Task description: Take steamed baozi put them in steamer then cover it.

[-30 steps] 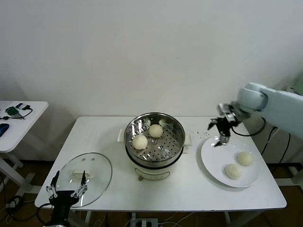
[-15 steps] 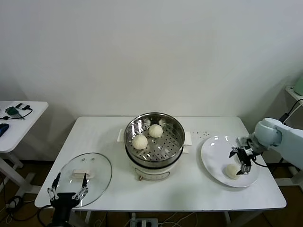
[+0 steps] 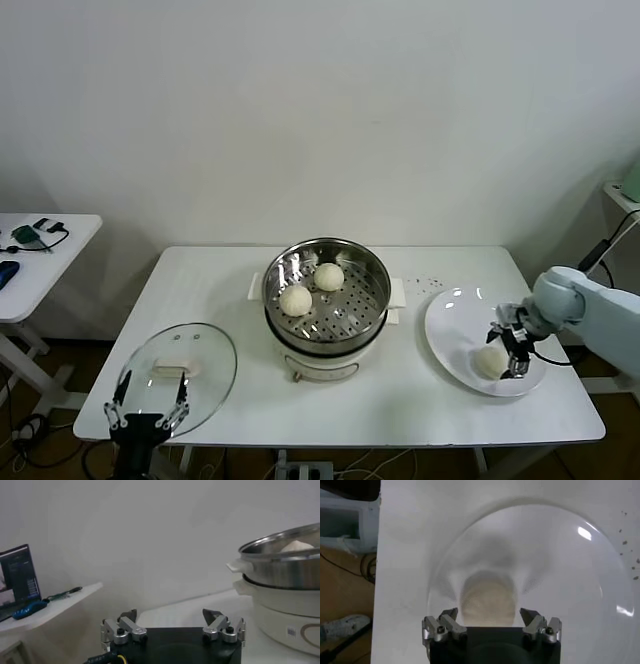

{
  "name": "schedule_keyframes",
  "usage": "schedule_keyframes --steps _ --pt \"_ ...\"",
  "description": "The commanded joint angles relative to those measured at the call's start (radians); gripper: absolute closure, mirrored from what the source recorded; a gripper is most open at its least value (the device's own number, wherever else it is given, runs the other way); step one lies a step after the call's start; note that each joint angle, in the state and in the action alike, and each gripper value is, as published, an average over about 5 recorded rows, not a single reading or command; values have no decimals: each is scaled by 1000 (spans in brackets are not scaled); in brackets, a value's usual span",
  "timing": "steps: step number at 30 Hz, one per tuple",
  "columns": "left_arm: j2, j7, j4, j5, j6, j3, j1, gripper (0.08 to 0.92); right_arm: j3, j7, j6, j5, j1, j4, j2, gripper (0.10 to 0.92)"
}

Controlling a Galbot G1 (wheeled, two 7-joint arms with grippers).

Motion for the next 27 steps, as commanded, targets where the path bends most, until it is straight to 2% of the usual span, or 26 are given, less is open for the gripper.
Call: schedule_keyframes --steps 1,9,15,21,27 --pt "-2 -1 2 7 -3 0 3 177 23 -7 12 -33 -32 -42 35 208" --pt "-2 -3 4 6 -3 -2 2 177 10 -24 18 -38 -15 -42 29 328" --pt "0 -4 3 5 -3 -5 1 177 -21 -27 47 -12 47 -41 28 369" --pt "4 -3 3 2 -3 -4 1 177 -208 -66 292 17 341 -49 64 366" --pt "6 0 -1 4 -1 1 7 177 -461 -123 497 77 733 -11 188 324"
